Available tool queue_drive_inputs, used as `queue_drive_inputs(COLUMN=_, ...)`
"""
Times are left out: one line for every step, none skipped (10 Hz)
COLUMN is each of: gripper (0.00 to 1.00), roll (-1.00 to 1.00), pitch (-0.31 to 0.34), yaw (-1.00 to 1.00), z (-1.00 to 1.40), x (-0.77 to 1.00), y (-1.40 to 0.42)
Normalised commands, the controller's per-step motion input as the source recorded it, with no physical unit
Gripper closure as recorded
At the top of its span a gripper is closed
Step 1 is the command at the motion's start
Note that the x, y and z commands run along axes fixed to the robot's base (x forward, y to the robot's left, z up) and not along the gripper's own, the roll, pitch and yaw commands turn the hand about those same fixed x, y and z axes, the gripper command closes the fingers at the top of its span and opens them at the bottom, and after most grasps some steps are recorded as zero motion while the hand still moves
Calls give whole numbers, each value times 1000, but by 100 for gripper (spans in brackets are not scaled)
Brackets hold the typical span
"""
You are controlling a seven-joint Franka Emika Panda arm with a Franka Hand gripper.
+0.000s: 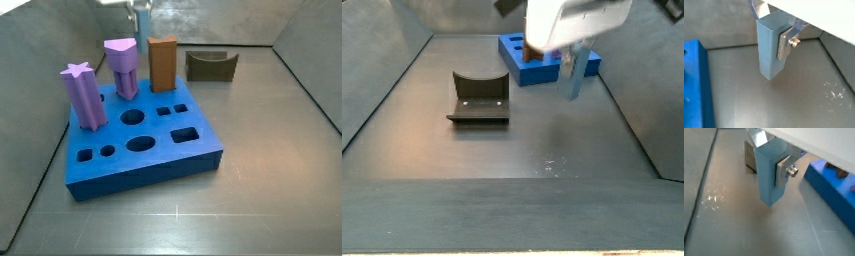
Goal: Pick up the rectangle object. Move up. Move to above the board. Insert the rectangle object.
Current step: Move to above the board.
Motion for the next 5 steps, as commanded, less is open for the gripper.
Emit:
queue_drive_inputs(gripper=100, roll=-288, pitch=-18, yaw=-37, z=1000, x=-82, y=4)
queue_drive_inputs(gripper=100, roll=-250, pitch=-10, yaw=-39, z=1000, x=-82, y=6)
queue_drive_inputs(gripper=100, roll=-212, pitch=1, yaw=-40, z=1000, x=-81, y=8)
queue_drive_inputs(gripper=100, roll=-175, pitch=19, yaw=-41, z=1000, x=-80, y=9)
queue_drive_inputs(gripper=100, roll=-127, pitch=42, yaw=-41, z=1000, x=-77, y=12)
